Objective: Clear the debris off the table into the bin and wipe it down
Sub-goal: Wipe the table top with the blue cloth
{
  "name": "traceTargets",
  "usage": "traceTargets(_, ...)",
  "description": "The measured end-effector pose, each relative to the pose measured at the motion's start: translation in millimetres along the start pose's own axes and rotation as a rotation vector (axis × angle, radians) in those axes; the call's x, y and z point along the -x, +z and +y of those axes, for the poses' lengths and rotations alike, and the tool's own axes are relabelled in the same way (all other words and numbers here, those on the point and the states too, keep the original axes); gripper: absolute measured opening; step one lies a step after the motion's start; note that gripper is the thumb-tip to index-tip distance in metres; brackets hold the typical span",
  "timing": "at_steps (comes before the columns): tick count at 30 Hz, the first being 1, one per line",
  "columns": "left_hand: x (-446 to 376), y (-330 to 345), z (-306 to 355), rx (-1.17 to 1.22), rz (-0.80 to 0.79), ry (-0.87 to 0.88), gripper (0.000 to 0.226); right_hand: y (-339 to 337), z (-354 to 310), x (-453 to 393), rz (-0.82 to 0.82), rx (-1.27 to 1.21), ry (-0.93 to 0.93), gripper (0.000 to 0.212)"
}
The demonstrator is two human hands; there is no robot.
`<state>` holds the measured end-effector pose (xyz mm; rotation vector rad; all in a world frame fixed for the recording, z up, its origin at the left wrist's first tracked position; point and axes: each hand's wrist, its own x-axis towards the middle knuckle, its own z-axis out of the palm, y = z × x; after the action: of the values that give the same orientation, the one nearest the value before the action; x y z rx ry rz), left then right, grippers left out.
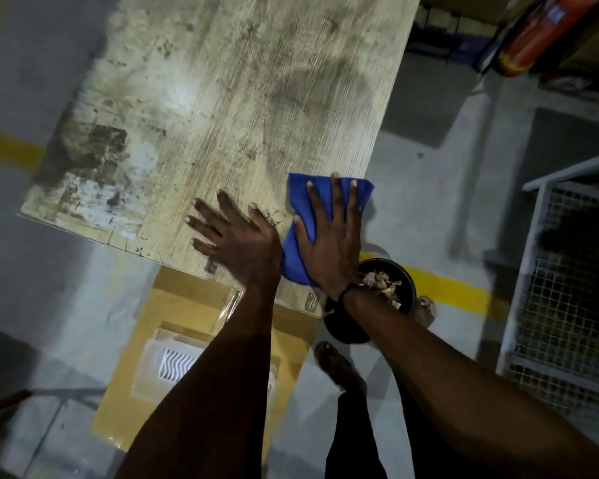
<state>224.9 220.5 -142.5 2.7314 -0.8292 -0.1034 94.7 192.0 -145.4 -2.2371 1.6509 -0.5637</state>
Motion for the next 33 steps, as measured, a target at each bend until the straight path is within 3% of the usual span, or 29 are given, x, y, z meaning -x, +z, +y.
traceTargets(7,-5,7,5,-0.074,0.013,0.043,0.062,6,27,-82,0.086,-0.050,0.035,0.064)
traceTargets(10,-21,9,18,-0.008,-0.020,0.230,0.063,8,38,-111,0.116,-0.047,0.037,0.062)
traceTargets(14,-76,20,80,0.176,-0.177,0.473,0.063,7,54,-150,0.104,-0.036,0.024,0.064)
traceTargets(19,-138,42,159,0.145,-0.250,0.652,0.057,5,68,-192,0.126,-0.033,0.014,0.063)
traceTargets(29,-139,45,182,0.147,-0.150,0.601,0.051,-4,106,-307,0.120,-0.021,0.030,0.063)
traceTargets(33,-139,46,184,0.173,-0.119,0.603,0.051,-6,99,-291,0.131,-0.015,0.040,0.062)
